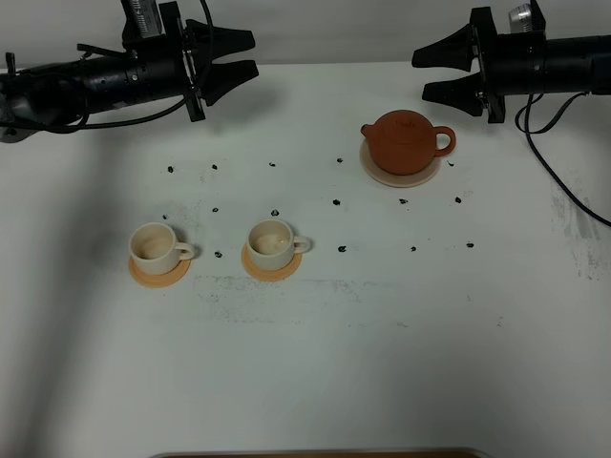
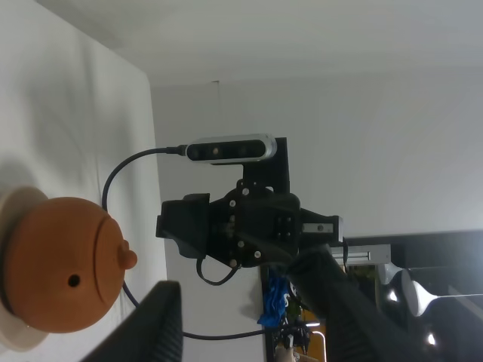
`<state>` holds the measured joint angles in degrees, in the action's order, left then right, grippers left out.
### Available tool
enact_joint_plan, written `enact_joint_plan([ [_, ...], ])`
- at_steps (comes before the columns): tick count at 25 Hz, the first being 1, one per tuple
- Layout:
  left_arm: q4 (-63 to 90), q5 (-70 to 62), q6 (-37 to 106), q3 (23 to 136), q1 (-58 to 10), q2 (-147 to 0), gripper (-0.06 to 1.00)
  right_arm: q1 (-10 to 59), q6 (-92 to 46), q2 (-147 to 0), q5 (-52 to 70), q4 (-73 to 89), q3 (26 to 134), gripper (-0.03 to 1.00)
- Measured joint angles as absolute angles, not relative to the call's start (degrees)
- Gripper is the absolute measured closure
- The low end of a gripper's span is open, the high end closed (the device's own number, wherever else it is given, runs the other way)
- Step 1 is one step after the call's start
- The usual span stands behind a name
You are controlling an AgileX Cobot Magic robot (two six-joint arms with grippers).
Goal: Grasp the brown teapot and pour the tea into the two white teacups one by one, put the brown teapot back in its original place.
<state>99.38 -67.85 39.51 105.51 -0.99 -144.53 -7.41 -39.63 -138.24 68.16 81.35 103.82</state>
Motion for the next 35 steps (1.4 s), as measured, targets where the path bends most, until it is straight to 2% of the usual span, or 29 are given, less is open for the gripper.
enact_joint_plan([
  [11, 99.38, -67.85, 39.34, 105.51, -0.99, -144.53, 0.43, -7.41, -39.90, -138.24, 67.02, 82.06, 103.82, 0.41],
  [17, 95.51, -67.89, 39.33, 108.44, -0.96, -144.53, 0.42, -8.15, -41.52, -138.36, 67.78, 81.35, 109.76, 0.41],
  [27, 61.40, -67.03, 30.64, 125.48, -0.96, -139.21, 0.42, -8.45, -33.32, -138.05, 68.26, 56.42, 129.75, 0.41],
  [35, 39.79, -65.96, 25.45, 127.21, -0.96, -131.82, 0.41, -8.56, -27.62, -134.84, 67.37, 38.30, 134.62, 0.43],
])
